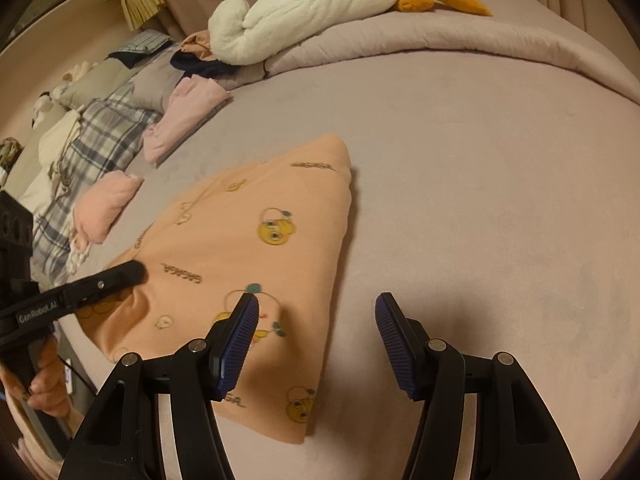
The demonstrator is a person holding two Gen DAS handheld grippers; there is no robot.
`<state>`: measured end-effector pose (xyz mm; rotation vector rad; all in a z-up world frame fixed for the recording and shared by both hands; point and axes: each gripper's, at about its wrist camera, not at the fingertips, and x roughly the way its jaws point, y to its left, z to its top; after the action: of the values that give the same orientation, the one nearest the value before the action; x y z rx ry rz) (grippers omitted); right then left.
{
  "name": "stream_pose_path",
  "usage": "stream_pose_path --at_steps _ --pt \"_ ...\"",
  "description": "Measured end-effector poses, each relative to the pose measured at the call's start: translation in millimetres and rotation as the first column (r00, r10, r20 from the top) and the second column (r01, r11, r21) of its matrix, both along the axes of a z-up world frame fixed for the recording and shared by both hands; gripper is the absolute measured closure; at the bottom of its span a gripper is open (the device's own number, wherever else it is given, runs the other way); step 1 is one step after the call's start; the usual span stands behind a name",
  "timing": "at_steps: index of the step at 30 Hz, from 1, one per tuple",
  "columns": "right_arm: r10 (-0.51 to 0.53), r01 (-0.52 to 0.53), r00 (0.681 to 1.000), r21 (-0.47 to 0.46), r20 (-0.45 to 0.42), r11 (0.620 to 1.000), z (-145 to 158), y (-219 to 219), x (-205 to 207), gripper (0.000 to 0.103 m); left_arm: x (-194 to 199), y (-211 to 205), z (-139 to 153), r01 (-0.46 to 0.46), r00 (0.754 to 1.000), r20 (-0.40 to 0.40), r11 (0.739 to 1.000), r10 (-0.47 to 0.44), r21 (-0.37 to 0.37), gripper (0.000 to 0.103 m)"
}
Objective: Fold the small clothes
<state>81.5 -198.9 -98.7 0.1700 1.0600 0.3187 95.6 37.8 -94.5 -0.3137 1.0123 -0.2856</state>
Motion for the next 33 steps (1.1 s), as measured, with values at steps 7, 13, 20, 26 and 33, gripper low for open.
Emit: stream_pose_path --at_steps 7,13,20,26,33 --pt "0.021 -0.015 0.996 0.068 -0.086 0.998 -26 10 10 0.028 9 1 -44 -0.03 0.995 -0.092 0.999 0.034 0.043 0.08" --pt "0.028 -0.014 0.991 0.104 -0.132 0.995 -41 15 22 0.028 21 5 -49 -0.036 0.995 -0.093 0.998 0.04 0.053 0.041" --pt "0.038 -0.019 0.993 0.167 -0.115 0.986 -47 19 32 0.028 36 -1 -63 -0.003 0.992 -0.128 0.999 -0.002 -0.039 0.046" --pt "0.013 0.003 0.996 0.182 -0.086 0.983 -44 20 32 0.078 39 -20 -50 0.031 0.993 -0.108 0.996 -0.04 -0.081 0.076" --pt "0.012 -0.017 0.999 0.104 0.051 0.994 1 13 25 0.08 28 -43 -2 0.097 0.995 0.035 0.991 -0.094 -0.093 0.084"
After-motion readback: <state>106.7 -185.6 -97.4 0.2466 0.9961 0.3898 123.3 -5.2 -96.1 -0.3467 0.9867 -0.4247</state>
